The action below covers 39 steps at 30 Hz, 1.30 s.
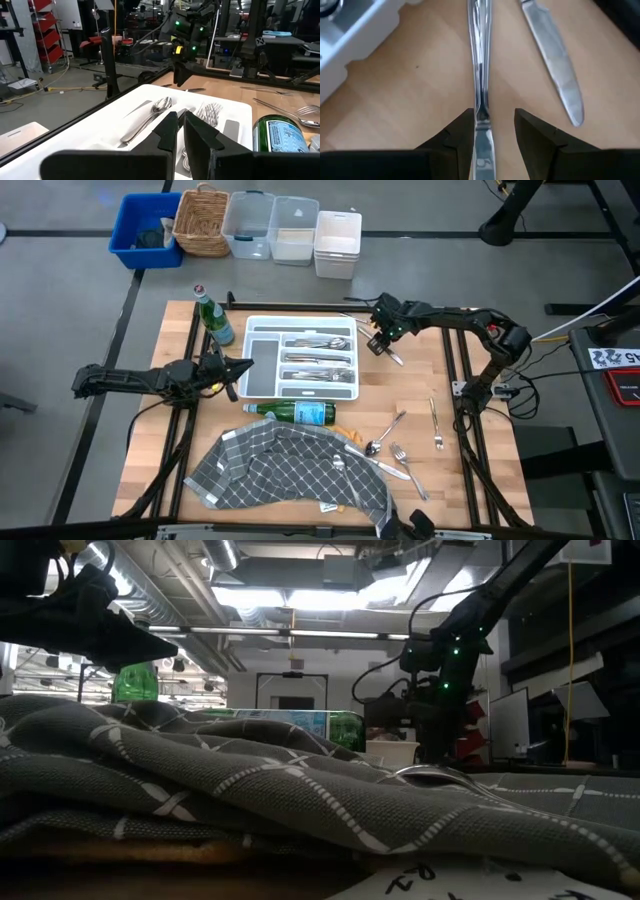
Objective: Sort silverware
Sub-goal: Put the silver table knife into the silverware tray
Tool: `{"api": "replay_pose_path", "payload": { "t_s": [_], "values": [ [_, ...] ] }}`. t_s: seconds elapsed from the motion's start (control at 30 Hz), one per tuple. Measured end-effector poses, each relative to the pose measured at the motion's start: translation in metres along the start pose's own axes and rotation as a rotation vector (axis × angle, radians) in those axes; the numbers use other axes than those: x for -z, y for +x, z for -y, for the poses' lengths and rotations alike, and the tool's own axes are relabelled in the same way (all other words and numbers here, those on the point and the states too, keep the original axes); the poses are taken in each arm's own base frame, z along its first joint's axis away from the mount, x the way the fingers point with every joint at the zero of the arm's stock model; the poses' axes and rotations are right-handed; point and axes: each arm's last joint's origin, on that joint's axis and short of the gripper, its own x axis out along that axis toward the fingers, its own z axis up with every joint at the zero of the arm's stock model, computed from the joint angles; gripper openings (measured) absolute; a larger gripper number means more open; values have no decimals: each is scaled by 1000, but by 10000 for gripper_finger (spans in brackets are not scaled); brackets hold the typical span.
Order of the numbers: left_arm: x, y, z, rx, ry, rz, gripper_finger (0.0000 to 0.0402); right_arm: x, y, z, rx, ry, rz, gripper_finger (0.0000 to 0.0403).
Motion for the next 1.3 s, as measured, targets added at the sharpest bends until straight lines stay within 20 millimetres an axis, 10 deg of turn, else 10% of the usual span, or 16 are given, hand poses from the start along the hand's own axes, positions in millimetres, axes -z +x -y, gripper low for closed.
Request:
{"api": "replay_pose_path", "payload": {
  "t_s": [1.3],
  "values": [
    [0, 0, 0, 1, 4, -1, 21, 2, 21, -7, 45, 26, -46, 143]
  ]
}}
